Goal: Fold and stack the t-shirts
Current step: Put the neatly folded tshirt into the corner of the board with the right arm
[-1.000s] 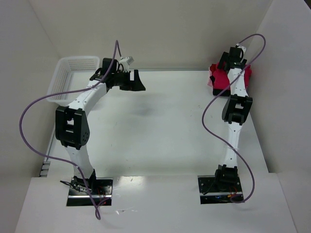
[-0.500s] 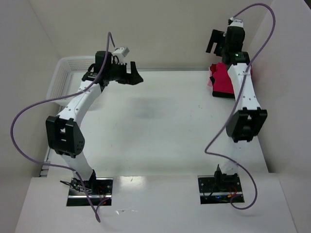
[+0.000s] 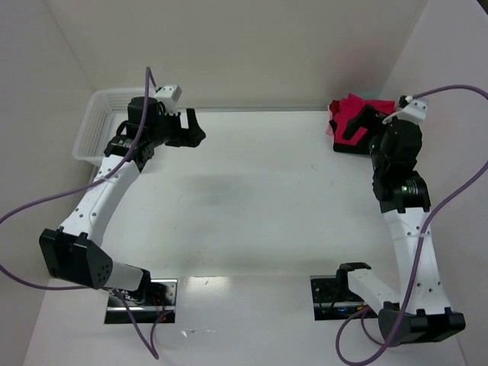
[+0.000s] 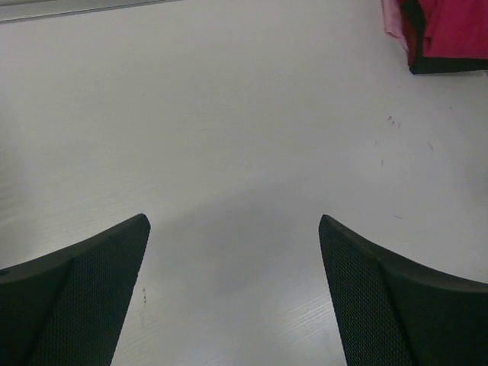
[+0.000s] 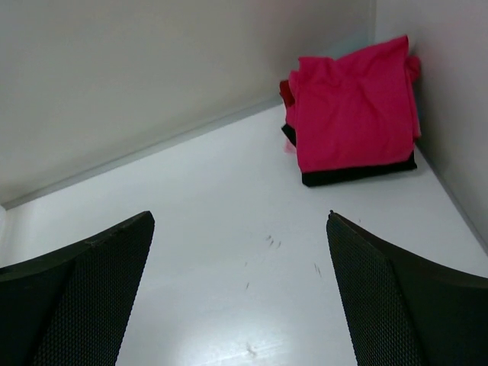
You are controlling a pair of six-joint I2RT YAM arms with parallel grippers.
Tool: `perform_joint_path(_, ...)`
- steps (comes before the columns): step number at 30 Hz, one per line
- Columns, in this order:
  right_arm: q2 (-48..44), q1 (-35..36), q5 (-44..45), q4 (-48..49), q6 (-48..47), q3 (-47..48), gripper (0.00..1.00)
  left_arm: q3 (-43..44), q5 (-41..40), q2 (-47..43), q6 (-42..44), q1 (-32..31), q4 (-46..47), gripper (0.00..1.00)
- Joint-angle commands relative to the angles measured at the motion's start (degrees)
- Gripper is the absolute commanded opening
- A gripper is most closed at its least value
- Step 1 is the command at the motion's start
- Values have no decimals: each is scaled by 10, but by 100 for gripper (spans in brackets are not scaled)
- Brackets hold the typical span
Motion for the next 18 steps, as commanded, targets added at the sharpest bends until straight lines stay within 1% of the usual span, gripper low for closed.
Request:
perform_joint_path(1,-31,-2,3,-27,26,-48,99,-21,-63,-48,3,-3,-2,99)
perform_joint_path(3,-39,-2,-8,-34,40,-70,99,-50,-75,-65,-13,-3,-2,99)
perform_joint_path(8,-55,-2,-21,-32,66,-134,99,-122,-87,-132,-19,-3,39,99)
perform_joint_path(11,-82,-2,-4,-44,86,-156,99,-127,-93,-147,4,-3,34,99)
perform_joint_path(13,-94,-2,4,-44,94,-168,99,-134,-114,-158,4,-3,28,99)
perform_joint_path(18,-94,-7,-2,-65,99,-185,99,-140,-119,-163,21,-3,23,99)
